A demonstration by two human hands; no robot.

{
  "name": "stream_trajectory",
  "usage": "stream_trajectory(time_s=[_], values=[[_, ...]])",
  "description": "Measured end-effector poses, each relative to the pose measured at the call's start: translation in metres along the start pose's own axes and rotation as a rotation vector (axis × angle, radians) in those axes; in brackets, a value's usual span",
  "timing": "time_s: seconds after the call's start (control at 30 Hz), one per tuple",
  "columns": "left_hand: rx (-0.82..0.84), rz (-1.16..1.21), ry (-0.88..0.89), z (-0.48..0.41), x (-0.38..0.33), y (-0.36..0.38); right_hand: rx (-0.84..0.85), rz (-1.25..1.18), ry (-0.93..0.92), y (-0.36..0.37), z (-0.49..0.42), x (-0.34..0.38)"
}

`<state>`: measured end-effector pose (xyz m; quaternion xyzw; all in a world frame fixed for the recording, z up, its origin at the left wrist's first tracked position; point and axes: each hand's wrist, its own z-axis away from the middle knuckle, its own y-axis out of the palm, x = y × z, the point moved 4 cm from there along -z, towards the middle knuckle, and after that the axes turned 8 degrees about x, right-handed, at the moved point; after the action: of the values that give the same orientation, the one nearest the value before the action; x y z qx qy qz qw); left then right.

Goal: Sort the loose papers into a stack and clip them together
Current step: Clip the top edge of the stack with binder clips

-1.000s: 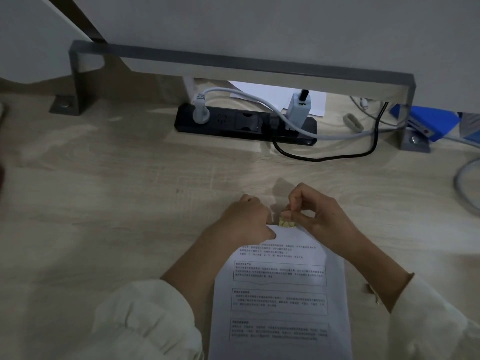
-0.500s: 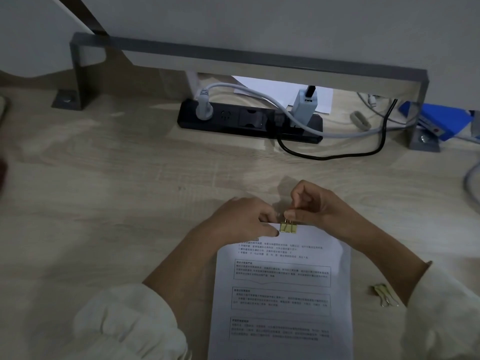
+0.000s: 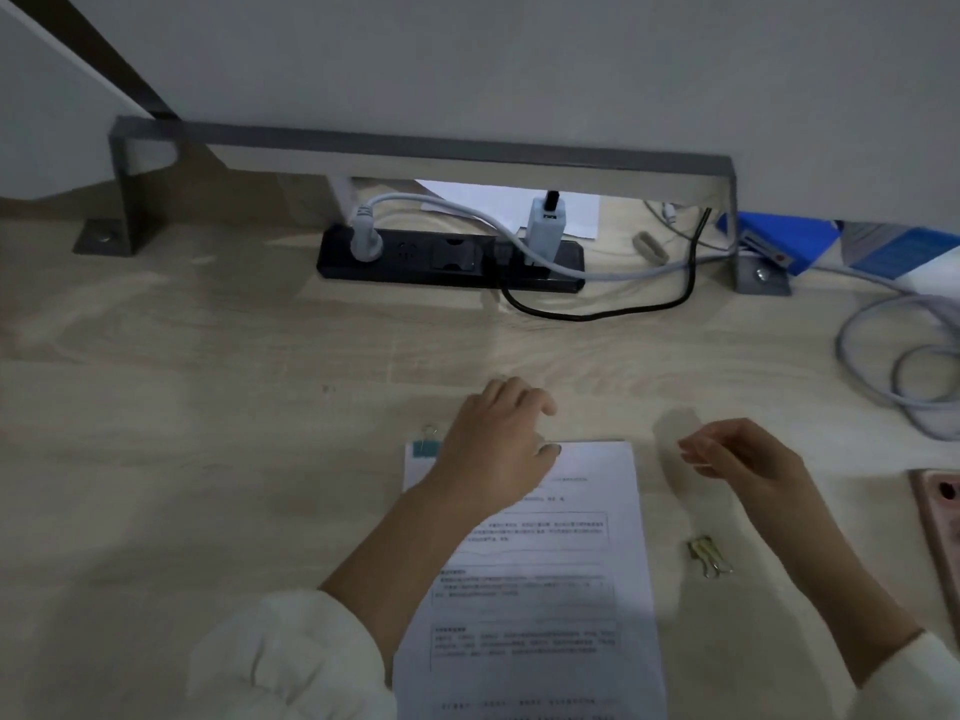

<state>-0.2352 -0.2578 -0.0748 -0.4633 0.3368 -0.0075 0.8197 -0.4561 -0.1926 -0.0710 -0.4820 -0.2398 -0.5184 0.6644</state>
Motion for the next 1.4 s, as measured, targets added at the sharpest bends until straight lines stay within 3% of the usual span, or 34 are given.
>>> stream_trajectory(time_s=[0.3, 0.5, 0.63, 0.77, 0.93, 1.03, 1.2, 1.4], values=[[0.121, -0.386, -0.095, -0.025, -0.040, 0.034, -0.148, 0.149, 0.216, -0.005, 0.071, -0.063], [0.236, -0.309, -0.110, -0.019, -0.044, 0.043, -0.136, 0.256, 0.208, 0.008, 0.070, -0.063], [0.224, -0.139, -0.072, -0.006, -0.044, 0.043, -0.133, 0.128, 0.117, 0.012, 0.072, -0.051], [0.175, 0.013, -0.011, 0.008, -0.044, 0.036, -0.043, 0.071, 0.003, 0.020, 0.064, -0.015], [0.214, 0.174, 0.038, 0.020, -0.044, 0.030, 0.276, 0.299, -0.169, 0.042, 0.050, 0.019], [0.271, 0.183, 0.062, 0.021, -0.040, 0.031, 0.341, 0.390, -0.233, 0.046, 0.044, 0.028], [0.243, 0.265, 0.074, 0.020, -0.035, 0.031, 0.281, 0.260, -0.234, 0.048, 0.037, 0.034], [0.219, 0.355, 0.057, 0.018, -0.030, 0.031, 0.243, -0.201, -0.149, 0.046, 0.031, 0.022]])
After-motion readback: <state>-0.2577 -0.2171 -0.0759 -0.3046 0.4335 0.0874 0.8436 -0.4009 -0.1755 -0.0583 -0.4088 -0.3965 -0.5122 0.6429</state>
